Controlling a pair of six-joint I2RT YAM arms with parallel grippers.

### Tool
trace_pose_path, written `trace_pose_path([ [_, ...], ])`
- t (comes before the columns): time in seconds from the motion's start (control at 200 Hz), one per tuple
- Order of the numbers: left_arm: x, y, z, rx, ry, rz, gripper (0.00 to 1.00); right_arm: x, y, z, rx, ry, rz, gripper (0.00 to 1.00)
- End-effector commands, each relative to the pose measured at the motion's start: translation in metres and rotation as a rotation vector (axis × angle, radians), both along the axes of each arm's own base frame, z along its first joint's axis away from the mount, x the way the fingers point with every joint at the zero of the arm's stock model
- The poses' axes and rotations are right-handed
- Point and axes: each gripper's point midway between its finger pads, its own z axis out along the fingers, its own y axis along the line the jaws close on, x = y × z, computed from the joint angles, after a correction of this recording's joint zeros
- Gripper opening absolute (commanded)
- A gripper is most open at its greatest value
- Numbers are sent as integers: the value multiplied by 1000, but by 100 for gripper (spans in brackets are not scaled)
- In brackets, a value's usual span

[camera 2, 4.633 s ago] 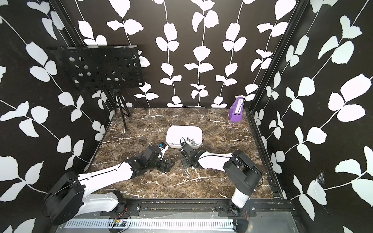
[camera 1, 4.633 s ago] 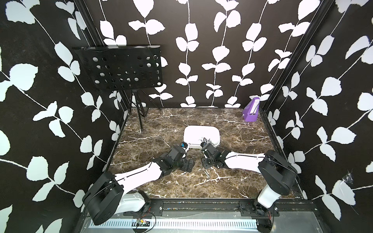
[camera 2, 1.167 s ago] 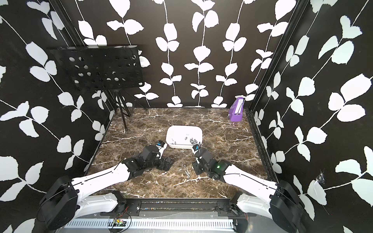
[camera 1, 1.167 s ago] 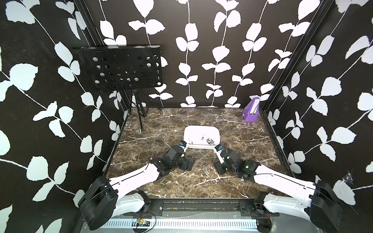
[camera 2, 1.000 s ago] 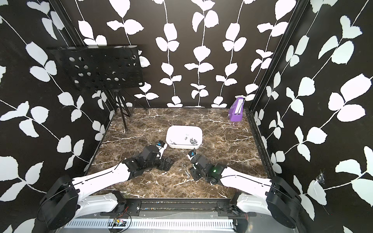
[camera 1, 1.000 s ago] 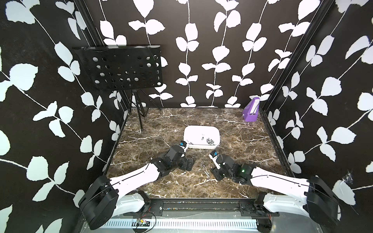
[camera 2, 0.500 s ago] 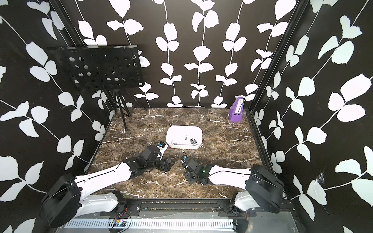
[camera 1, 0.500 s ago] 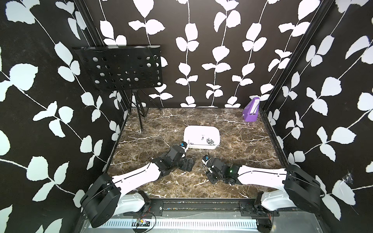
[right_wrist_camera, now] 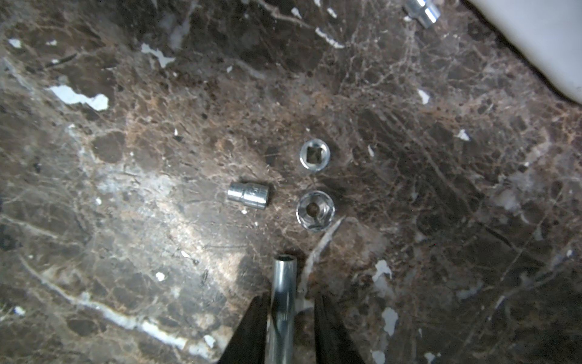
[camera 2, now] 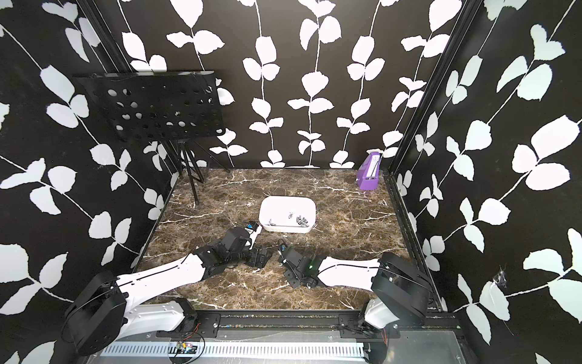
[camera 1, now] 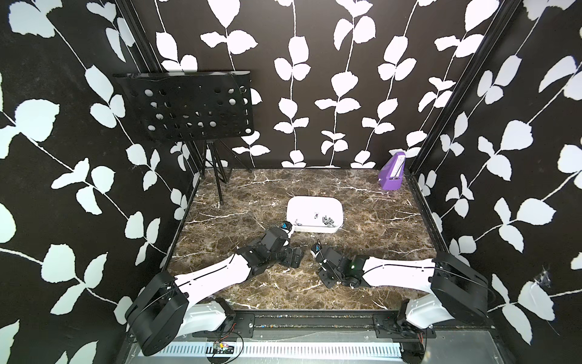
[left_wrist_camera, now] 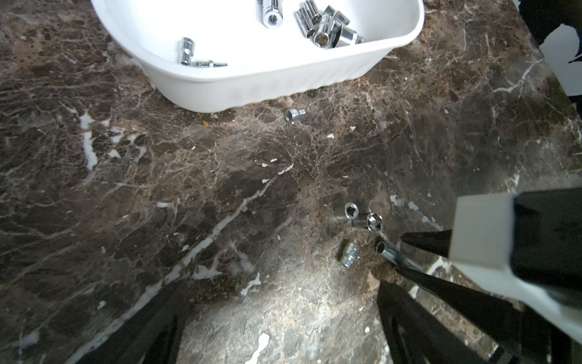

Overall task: Put the socket on the desktop into the storage box
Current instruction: Pick up the socket head from the center of the board.

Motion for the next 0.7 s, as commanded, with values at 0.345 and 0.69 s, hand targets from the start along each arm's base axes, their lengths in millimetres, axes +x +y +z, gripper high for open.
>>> trace_pose_path([
  [0.345, 0, 1, 7, -3, -16, 1, 94, -2, -4, 1, -25, -4, -12, 29],
  [0.69, 1, 2, 6, 4, -20, 7, 94, -6, -1, -5, -31, 35, -17, 30],
])
